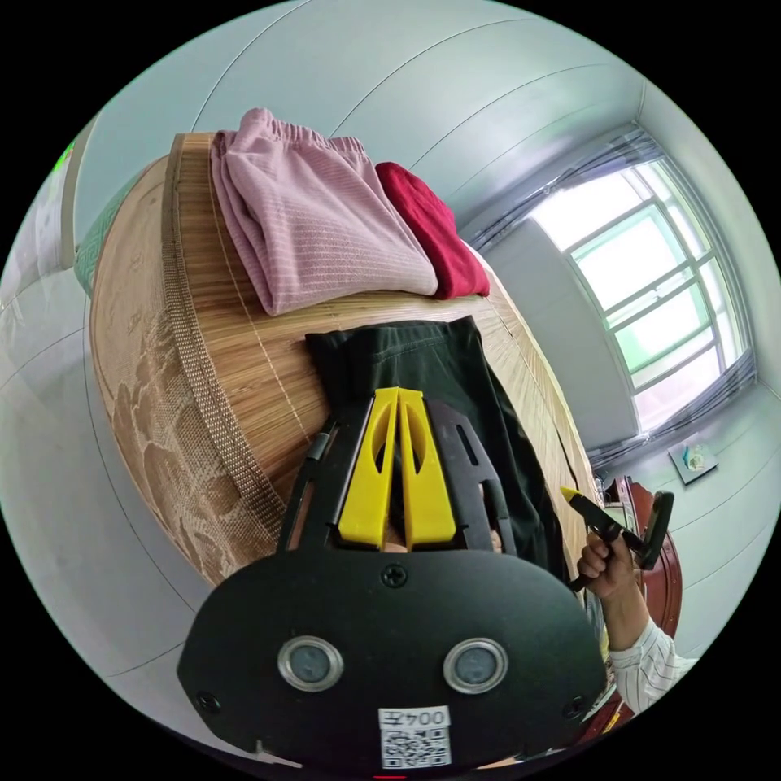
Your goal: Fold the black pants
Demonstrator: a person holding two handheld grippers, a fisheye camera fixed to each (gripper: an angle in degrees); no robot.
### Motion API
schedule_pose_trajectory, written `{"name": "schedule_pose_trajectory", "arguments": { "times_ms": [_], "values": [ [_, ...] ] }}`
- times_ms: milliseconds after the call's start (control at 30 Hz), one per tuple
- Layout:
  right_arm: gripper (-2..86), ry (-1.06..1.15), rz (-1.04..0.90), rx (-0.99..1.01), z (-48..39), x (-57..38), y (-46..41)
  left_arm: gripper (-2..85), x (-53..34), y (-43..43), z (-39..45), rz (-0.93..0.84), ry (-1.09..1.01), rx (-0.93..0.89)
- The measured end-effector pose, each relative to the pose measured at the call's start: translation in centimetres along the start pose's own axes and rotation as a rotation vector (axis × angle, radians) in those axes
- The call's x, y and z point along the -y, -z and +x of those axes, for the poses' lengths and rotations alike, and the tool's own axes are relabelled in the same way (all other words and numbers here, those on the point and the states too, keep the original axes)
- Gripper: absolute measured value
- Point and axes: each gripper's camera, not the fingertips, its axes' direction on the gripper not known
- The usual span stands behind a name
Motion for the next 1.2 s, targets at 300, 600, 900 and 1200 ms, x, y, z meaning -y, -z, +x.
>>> {"name": "schedule_pose_trajectory", "arguments": {
  "times_ms": [300, 600, 900, 1200],
  "values": [
    [5.1, 0.191, -0.123, -0.066, -1.9, 0.4, -4.9, 0.5, 0.5, -0.7, 1.0, 0.004, 0.003, -0.002],
    [5.0, 0.092, -0.026, 0.065, 0.7, 0.5, -4.8, 0.6, 0.8, -1.3, 2.0, 0.006, 0.003, -0.007],
    [5.7, -0.020, -0.090, 0.225, 4.6, 0.7, -8.2, 0.6, 1.0, -1.9, 3.2, 0.006, 0.008, -0.018],
    [4.7, -0.103, 0.020, 0.070, 12.1, -11.6, 0.0, 0.2, 1.6, -0.1, 6.3, 0.052, -0.006, -0.060]
  ]
}}
